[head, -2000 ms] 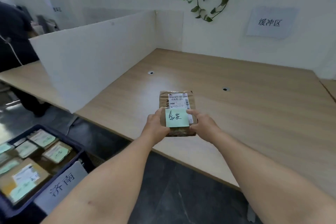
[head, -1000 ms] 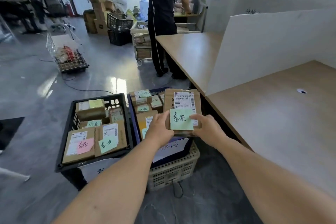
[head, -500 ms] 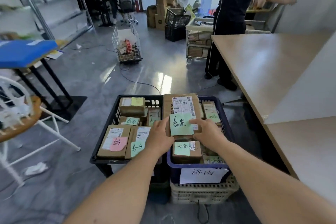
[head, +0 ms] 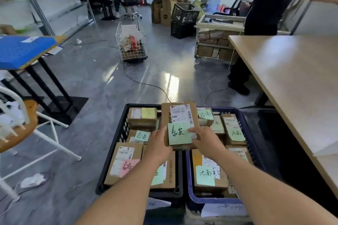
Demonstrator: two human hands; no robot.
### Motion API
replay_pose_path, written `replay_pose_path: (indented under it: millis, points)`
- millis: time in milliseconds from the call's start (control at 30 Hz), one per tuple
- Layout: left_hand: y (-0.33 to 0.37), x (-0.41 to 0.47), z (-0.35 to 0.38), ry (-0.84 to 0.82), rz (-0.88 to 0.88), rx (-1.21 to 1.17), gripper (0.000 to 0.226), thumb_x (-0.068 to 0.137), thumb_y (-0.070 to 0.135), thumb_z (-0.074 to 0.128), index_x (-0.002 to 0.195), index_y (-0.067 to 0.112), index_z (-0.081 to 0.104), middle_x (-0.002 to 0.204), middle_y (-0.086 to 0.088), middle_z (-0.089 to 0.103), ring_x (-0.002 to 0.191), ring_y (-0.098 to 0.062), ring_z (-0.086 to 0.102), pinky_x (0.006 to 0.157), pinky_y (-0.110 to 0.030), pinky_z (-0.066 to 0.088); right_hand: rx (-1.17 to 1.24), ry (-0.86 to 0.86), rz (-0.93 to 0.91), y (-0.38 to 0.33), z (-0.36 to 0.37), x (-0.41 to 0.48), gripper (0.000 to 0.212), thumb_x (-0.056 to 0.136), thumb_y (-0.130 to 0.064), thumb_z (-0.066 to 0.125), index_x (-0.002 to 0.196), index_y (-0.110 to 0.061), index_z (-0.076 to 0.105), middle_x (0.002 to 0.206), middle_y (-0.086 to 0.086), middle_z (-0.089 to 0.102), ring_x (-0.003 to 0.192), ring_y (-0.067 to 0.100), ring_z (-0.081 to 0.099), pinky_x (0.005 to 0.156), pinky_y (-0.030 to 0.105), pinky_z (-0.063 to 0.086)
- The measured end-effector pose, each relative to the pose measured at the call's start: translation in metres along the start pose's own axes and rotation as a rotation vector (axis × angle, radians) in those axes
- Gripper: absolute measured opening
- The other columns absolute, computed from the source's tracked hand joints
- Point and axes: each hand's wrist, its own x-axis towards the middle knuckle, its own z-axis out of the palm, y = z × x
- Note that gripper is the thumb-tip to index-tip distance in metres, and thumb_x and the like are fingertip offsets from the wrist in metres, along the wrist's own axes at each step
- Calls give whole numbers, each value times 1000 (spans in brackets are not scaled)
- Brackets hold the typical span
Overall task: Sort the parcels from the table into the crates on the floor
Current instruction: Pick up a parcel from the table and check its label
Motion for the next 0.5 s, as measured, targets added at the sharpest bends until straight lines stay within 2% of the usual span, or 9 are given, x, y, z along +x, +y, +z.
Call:
replay_pose_path:
  millis: [100, 167, 233, 300, 367, 500]
  points:
    - [-14, 38, -13, -43, 18, 35, 77, 86, 18, 63, 149, 37, 23, 146, 1, 35, 127, -18, 43, 95, -29, 39, 12, -4, 41, -12, 9, 30, 47, 93, -15, 52, 137, -30, 48, 132, 4, 47, 97, 18, 57, 77, 24, 54]
    - [-27, 61, -19, -87, 20, 60, 79, 87, 20, 64, 150, 36, 20, 149, 2, 33, 129, -17, 41, 91, -27, 37, 12, -13, 74, -18, 18, 49, 48, 93, -16, 52, 139, -30, 47, 133, 4, 48, 102, 18, 57, 78, 24, 53]
    - [-41, 83, -22, -125, 20, 73, 81, 86, 19, 64, 151, 35, 18, 150, 2, 32, 132, -16, 38, 95, -28, 38, 18, -20, 101, -20, 28, 67, 48, 94, -17, 51, 140, -29, 47, 132, 4, 49, 101, 18, 57, 81, 25, 54]
    - [-54, 104, -23, -153, 16, 81, 83, 86, 17, 64, 152, 34, 17, 151, 2, 32, 134, -17, 36, 104, -34, 39, 33, -31, 115, -20, 39, 85, 49, 94, -17, 51, 141, -27, 45, 132, 4, 49, 102, 18, 58, 86, 29, 54]
    - [-65, 125, -20, -169, 14, 83, 83, 85, 16, 64, 152, 34, 18, 151, 3, 32, 134, -17, 35, 107, -41, 39, 29, -38, 120, -16, 48, 106, 49, 95, -18, 50, 142, -26, 44, 130, 4, 49, 100, 18, 58, 86, 27, 52]
    - [-86, 155, -6, -164, -11, 105, 82, 87, 18, 63, 152, 33, 16, 153, 5, 30, 136, -18, 32, 108, -41, 37, 28, -75, 137, -2, 68, 141, 49, 95, -18, 49, 144, -25, 42, 125, 4, 51, 91, 16, 57, 71, 20, 46]
